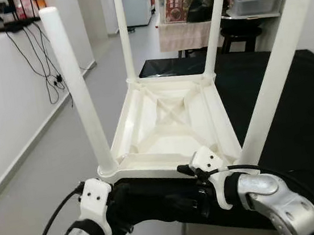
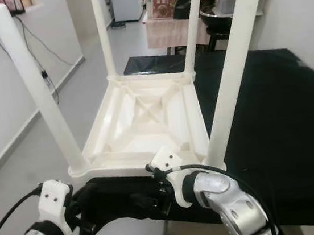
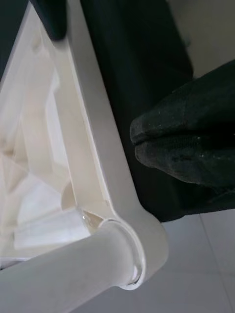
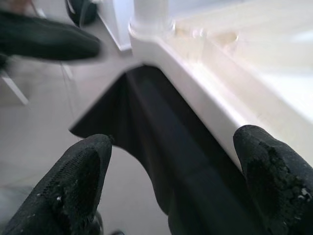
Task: Building children table
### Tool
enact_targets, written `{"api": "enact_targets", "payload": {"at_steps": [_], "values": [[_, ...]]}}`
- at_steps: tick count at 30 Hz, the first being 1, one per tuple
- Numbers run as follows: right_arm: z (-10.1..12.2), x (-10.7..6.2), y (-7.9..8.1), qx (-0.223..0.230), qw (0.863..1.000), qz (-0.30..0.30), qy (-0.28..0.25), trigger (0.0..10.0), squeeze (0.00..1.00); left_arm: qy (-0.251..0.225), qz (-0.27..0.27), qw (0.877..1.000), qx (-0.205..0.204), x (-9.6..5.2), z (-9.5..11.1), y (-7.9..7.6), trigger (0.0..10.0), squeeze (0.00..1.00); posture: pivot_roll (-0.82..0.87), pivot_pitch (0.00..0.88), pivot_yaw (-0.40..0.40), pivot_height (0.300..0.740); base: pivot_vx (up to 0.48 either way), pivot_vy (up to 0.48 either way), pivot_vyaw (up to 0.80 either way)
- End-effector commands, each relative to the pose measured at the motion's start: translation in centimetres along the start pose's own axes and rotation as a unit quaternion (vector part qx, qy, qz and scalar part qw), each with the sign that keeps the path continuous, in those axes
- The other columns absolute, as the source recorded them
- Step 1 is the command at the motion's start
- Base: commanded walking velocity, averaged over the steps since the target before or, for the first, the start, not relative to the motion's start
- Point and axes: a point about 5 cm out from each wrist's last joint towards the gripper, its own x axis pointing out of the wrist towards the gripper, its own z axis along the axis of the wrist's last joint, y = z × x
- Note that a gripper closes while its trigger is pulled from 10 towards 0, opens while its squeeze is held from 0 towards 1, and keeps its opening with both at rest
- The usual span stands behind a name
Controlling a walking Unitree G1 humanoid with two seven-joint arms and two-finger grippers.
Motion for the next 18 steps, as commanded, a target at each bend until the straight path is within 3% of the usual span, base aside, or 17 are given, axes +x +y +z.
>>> {"api": "enact_targets", "payload": {"at_steps": [1, 8, 10, 15, 17, 18], "values": [[0.7, 0.2, 0.0, -0.012, 1.000, -0.003, -0.015, 10.0, 0.00, 0.005, 0.006, 1.000, 0.007, -0.3, -0.1, 0.4, 10.0, 0.00, -0.04, 0.000, -0.018, 0.740, 0.000, 0.000, 0.00], [0.7, 0.4, -1.2, -0.033, 0.999, -0.030, 0.000, 10.0, 0.00, 0.005, -0.012, 1.000, 0.014, -0.2, -0.1, 0.3, 10.0, 0.00, -0.04, 0.000, -0.015, 0.740, 0.000, 0.000, 0.00], [0.8, 0.6, -2.5, -0.075, 0.996, -0.037, 0.020, 10.0, 0.00, 0.001, -0.015, 1.000, 0.013, 0.1, 0.0, 0.2, 10.0, 0.00, -0.04, 0.000, -0.017, 0.740, 0.000, 0.000, 0.00], [1.1, 1.0, -3.9, -0.083, 0.994, -0.060, 0.030, 10.0, 0.00, -0.004, -0.018, 1.000, 0.014, 0.4, 0.1, 0.2, 10.0, 0.00, -0.04, 0.000, -0.020, 0.740, 0.000, 0.000, 0.00], [1.5, 1.8, -5.6, -0.067, 0.993, -0.082, 0.057, 10.0, 0.00, -0.009, -0.021, 1.000, 0.016, 0.7, 0.3, 0.1, 10.0, 0.00, -0.03, 0.000, -0.027, 0.740, 0.000, 0.000, 0.00], [1.5, 1.8, -5.6, -0.067, 0.993, -0.082, 0.057, 10.0, 0.00, -0.009, -0.021, 1.000, 0.016, 0.7, 0.3, 0.1, 10.0, 0.00, -0.03, 0.000, -0.027, 0.740, 0.000, 0.000, 0.00]]}}
